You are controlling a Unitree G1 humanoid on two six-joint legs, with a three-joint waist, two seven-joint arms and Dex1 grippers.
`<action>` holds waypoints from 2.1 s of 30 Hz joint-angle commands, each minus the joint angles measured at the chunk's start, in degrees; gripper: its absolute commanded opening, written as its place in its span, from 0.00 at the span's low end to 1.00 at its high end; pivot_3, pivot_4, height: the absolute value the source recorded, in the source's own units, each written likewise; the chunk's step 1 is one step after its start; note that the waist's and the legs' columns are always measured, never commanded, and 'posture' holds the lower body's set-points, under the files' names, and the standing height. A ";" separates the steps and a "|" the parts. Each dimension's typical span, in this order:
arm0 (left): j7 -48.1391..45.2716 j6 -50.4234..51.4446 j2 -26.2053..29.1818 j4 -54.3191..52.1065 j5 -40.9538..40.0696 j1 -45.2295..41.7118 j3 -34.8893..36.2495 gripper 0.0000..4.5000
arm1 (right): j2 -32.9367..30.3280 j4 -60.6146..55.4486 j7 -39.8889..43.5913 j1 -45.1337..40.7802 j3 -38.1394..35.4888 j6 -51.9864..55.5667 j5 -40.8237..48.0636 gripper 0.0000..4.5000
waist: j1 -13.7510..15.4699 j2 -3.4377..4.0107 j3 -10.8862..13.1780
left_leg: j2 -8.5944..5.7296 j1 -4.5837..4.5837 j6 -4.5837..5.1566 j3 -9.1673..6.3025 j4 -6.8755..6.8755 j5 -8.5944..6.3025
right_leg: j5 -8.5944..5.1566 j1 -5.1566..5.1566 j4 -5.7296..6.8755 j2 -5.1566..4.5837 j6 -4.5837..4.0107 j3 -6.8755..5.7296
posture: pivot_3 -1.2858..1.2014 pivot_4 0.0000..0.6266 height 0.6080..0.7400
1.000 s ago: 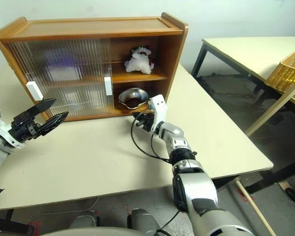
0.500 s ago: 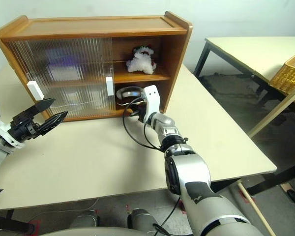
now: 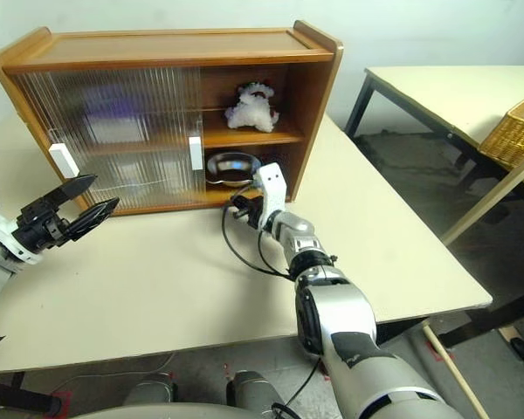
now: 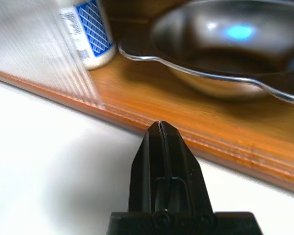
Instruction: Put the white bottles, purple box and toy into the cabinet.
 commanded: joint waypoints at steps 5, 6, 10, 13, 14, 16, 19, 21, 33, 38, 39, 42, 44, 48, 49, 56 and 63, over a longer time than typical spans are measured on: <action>-0.52 -1.26 -0.95 1.53 1.38 -0.67 -1.21 1.00 | 2.98 -33.22 -1.02 10.83 3.72 9.14 2.82 0.00 | -0.62 -0.01 -0.01 | -0.24 0.06 0.02 0.07 0.04 0.02 | 0.07 0.04 0.01 0.12 0.07 -0.03 | 0.52 0.01 1.00; -0.56 -1.30 -1.02 1.60 1.40 -0.71 -1.20 1.00 | 3.64 -36.92 -2.29 11.74 4.38 10.92 2.84 0.00 | -0.80 -0.01 -0.01 | -0.24 0.10 0.02 0.08 0.04 0.02 | 0.05 0.05 0.01 0.14 0.07 -0.03 | 0.52 0.00 1.00; -0.58 -1.36 -1.17 1.50 1.45 -0.52 -1.07 1.00 | 7.60 -49.68 -6.05 13.65 9.10 17.99 2.66 0.00 | -0.98 -0.01 -0.01 | -0.22 0.30 0.06 0.04 0.04 0.04 | -0.17 0.19 0.03 0.21 0.44 -0.04 | 0.52 0.01 1.00; -0.57 -1.39 -1.19 1.17 1.39 0.01 -0.83 1.00 | 10.19 -53.08 -9.04 12.72 11.59 20.75 1.94 0.00 | -0.98 -0.02 -0.02 | -0.23 0.45 0.06 -0.06 0.02 0.04 | -0.15 0.29 0.05 0.26 0.42 -0.04 | 0.52 0.01 1.00; -0.53 -1.38 -1.17 1.09 1.39 0.11 -0.78 1.00 | 10.97 -53.52 -9.99 12.35 12.27 21.11 1.67 0.00 | -0.97 -0.02 -0.01 | -0.26 0.49 0.05 -0.12 0.02 0.04 | -0.15 0.32 0.06 0.27 0.41 -0.04 | 0.52 0.01 1.00; -0.42 -1.34 -1.08 0.96 1.36 0.22 -0.64 1.00 | 12.69 -53.48 -12.08 11.59 13.62 21.41 0.95 0.00 | -0.94 -0.02 -0.01 | -0.28 0.48 0.02 -0.23 0.00 0.02 | -0.15 0.30 0.06 0.26 0.39 -0.04 | 0.52 0.01 1.00; -0.24 -1.24 -0.96 0.72 1.29 0.30 -0.43 1.00 | 14.06 -51.70 -13.98 10.69 15.45 19.34 -0.81 0.00 | -0.48 -0.03 -0.02 | -0.22 0.39 -0.04 -0.46 -0.02 -0.02 | -0.18 0.23 0.06 0.17 0.34 -0.05 | 0.53 0.01 1.00; -0.18 -1.21 -0.87 0.55 1.28 0.48 -0.27 1.00 | 15.54 -48.96 -16.93 9.51 15.18 18.44 -1.55 0.00 | -0.43 -0.03 -0.02 | -0.15 0.25 -0.07 -0.50 -0.02 -0.03 | -0.18 0.10 0.07 0.12 0.32 -0.05 | 0.53 0.01 1.00; 0.26 -1.09 -0.71 -0.23 1.46 1.03 -0.26 1.00 | 19.51 -36.50 -38.89 4.24 13.17 4.65 -7.62 0.00 | 0.11 -0.05 -0.04 | -0.01 -0.09 -0.19 -0.48 -0.11 -0.11 | 0.01 -0.34 0.07 0.11 -0.25 -0.11 | 0.53 0.01 1.00; 0.40 -0.93 -0.81 -0.38 1.42 1.00 -0.47 1.00 | 18.39 -39.18 -43.30 5.31 14.75 2.58 -9.88 0.00 | 0.34 -0.05 -0.04 | -0.01 -0.10 -0.20 -0.48 -0.11 -0.12 | 0.01 -0.33 0.06 0.10 -0.20 -0.11 | 0.53 0.01 1.00; 0.37 -0.92 -0.83 -0.34 1.40 0.98 -0.53 1.00 | 18.13 -39.61 -44.53 5.50 14.65 2.34 -10.38 0.00 | 0.34 -0.05 -0.04 | -0.01 -0.09 -0.20 -0.48 -0.10 -0.12 | 0.00 -0.33 0.07 0.10 -0.21 -0.10 | 0.53 0.01 1.00; 0.37 -0.91 -0.98 -0.16 1.46 0.70 -0.79 1.00 | 17.28 -40.89 -46.54 6.18 14.24 2.24 -10.94 0.00 | 0.35 -0.04 -0.04 | -0.01 -0.09 -0.20 -0.49 -0.10 -0.12 | -0.05 -0.33 0.07 0.10 -0.11 -0.10 | 0.52 0.02 1.00; 0.36 -0.97 -1.09 0.06 1.54 0.42 -0.96 1.00 | 16.34 -41.53 -47.17 6.83 13.76 2.84 -10.92 0.00 | 0.34 -0.04 -0.04 | 0.00 -0.08 -0.21 -0.49 -0.10 -0.12 | -0.15 -0.34 0.07 0.10 0.10 -0.10 | 0.52 0.02 1.00; 0.36 -1.06 -1.21 0.26 1.59 0.14 -1.14 1.00 | 15.40 -41.84 -48.33 7.66 12.24 4.89 -10.39 0.00 | 0.34 -0.04 -0.04 | 0.01 -0.08 -0.22 -0.50 -0.10 -0.13 | -0.15 -0.34 0.07 0.11 0.11 -0.10 | 0.52 0.02 1.00; 0.34 -1.13 -1.26 0.33 1.62 0.12 -1.18 1.00 | 15.08 -41.80 -48.42 7.88 11.68 5.44 -10.21 0.00 | 0.34 -0.05 -0.04 | 0.01 -0.08 -0.22 -0.50 -0.10 -0.13 | -0.15 -0.34 0.07 0.10 0.11 -0.10 | 0.52 0.02 1.00; -0.27 -1.54 -1.43 1.20 1.84 -0.17 -1.15 1.00 | 13.49 -42.50 -43.08 9.14 8.97 10.64 -5.38 0.00 | 0.28 -0.06 -0.04 | -0.01 -0.09 -0.23 -0.46 -0.09 -0.13 | -0.15 -0.33 0.07 0.10 0.10 -0.07 | 0.52 0.02 1.00; -0.60 -1.44 -1.44 1.35 2.05 -0.37 -0.97 1.00 | 12.56 -40.77 -48.68 8.43 7.05 10.73 -8.34 0.00 | 0.31 -0.06 -0.04 | -0.01 -0.09 -0.22 -0.47 -0.08 -0.13 | -0.14 -0.33 0.07 0.10 0.15 -0.07 | 0.52 0.01 1.00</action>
